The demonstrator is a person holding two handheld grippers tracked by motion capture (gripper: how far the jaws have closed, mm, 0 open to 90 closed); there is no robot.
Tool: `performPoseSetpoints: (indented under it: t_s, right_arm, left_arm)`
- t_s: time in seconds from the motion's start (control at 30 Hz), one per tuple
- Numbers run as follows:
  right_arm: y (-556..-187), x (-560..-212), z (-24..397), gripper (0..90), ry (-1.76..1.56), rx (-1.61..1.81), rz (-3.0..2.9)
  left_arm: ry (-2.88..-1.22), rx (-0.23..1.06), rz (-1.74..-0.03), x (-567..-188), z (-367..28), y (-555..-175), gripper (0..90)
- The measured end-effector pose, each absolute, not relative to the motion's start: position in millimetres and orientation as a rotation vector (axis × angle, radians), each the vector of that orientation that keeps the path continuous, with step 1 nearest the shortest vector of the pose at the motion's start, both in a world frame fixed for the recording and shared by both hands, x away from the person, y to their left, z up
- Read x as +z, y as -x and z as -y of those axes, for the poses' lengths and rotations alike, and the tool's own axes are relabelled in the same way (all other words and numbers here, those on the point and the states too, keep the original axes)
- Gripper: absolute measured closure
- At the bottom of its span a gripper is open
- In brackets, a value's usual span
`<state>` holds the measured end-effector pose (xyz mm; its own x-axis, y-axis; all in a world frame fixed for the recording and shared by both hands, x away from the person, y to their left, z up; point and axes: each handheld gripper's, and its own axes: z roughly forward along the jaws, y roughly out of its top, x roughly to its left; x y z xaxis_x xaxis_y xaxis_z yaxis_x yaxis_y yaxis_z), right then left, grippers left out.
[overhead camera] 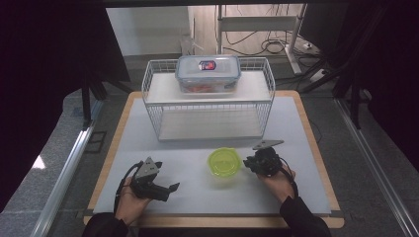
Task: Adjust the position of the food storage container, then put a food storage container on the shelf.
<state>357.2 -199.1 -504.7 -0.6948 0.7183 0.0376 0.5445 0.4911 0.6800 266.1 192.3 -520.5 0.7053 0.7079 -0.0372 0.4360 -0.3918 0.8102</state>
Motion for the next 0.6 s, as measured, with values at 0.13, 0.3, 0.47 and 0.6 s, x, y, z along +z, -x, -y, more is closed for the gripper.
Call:
performPoseSetpoints:
  t_s: [0.13, 0.3, 0.47, 0.6]
  right_arm:
    - [-353, -502, 206, 68.5, -1.083, 0.994, -2.472]
    - [-350, -500, 212, 55.4, -1.082, 0.985, -2.468]
    - [-351, -498, 213, 38.7, -1.088, 1.012, -2.45]
    - [-351, -495, 215, 30.0, -1.085, 1.044, -2.437]
  left_arm:
    - [-2.045, 0.398, -0.873, -520, -192, -266, 1.7]
    - [-2.044, 0.395, -0.873, -520, -193, -266, 1.7]
    - [-2.048, 0.396, -0.872, -521, -192, -266, 1.8]
    - [-2.044, 0.397, -0.873, -520, -193, -266, 1.8]
